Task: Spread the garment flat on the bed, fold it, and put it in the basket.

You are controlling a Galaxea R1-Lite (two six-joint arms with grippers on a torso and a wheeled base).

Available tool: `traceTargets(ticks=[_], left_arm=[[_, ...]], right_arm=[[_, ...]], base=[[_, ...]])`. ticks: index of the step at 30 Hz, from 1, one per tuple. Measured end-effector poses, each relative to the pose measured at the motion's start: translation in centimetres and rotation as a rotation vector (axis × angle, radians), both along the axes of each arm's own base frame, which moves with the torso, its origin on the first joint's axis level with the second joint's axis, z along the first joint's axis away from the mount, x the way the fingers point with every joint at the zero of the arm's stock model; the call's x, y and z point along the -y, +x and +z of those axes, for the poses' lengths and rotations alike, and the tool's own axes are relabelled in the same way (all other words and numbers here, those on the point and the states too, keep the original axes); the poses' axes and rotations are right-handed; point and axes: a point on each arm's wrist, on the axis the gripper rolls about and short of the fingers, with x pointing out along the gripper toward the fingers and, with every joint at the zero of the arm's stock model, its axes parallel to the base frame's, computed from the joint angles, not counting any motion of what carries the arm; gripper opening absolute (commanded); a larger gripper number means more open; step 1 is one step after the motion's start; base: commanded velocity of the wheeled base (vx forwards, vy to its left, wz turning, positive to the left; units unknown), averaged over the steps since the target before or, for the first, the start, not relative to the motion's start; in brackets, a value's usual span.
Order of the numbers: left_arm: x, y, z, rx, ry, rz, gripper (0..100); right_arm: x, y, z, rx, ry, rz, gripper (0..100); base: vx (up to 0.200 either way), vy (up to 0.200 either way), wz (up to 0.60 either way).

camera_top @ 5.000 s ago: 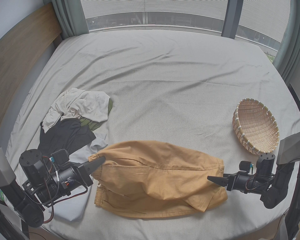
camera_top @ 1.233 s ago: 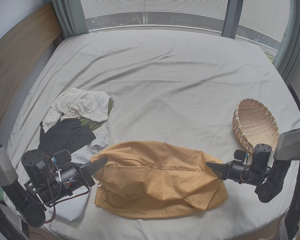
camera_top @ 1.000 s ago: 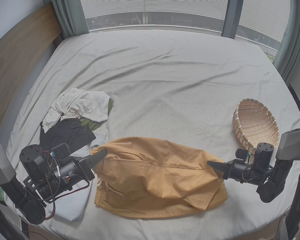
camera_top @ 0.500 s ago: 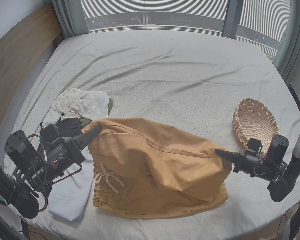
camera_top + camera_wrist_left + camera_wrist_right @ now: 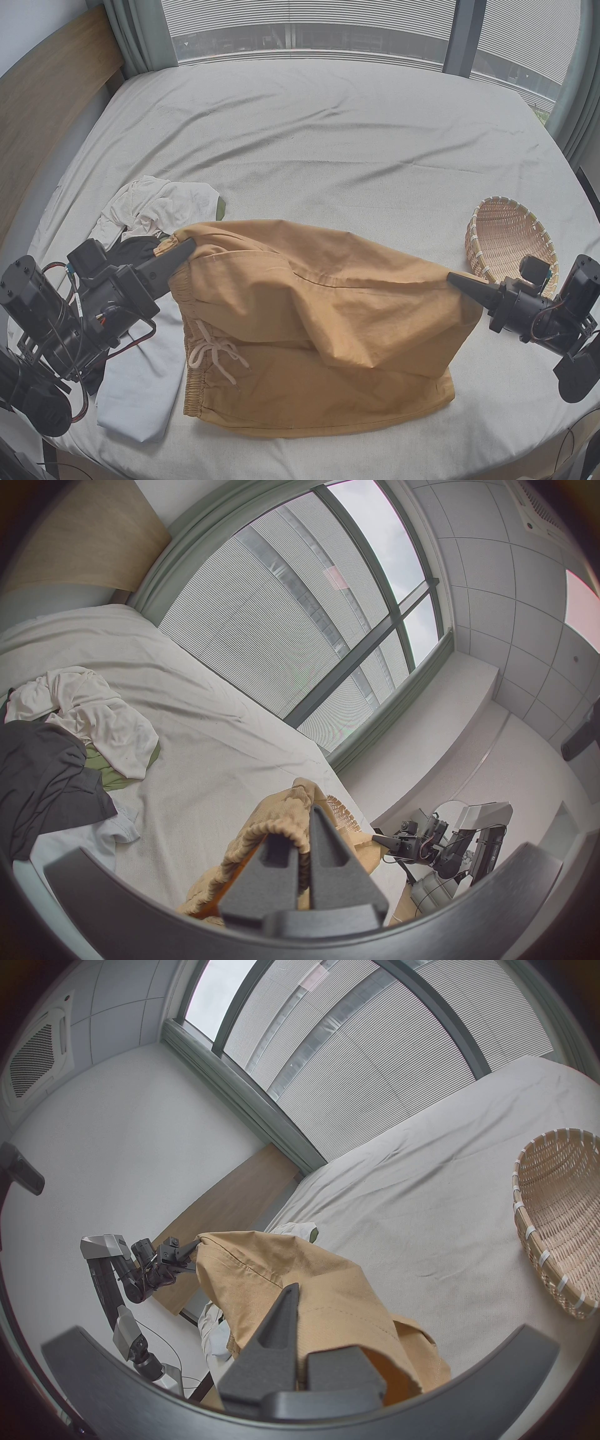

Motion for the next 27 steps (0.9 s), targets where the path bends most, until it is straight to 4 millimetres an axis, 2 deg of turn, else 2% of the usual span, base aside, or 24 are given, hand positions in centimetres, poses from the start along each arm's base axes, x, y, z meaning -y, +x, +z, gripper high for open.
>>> traceTargets(ticks=[12,27], left_arm=[[-0.4,0.2,0.3,0.010,-0.007,0.017,0],[-0.4,0.1,0.6,0.030,-0.003,0.001,0]], right_arm=[[0.2,-0.2,1.8,0.021,0.066,0.000,0],[0.4,-0.5,4.7,0.127,0.109,-0.005,0]], base=[[0.000,0.000,0.00],[0.000,0.000,0.00]])
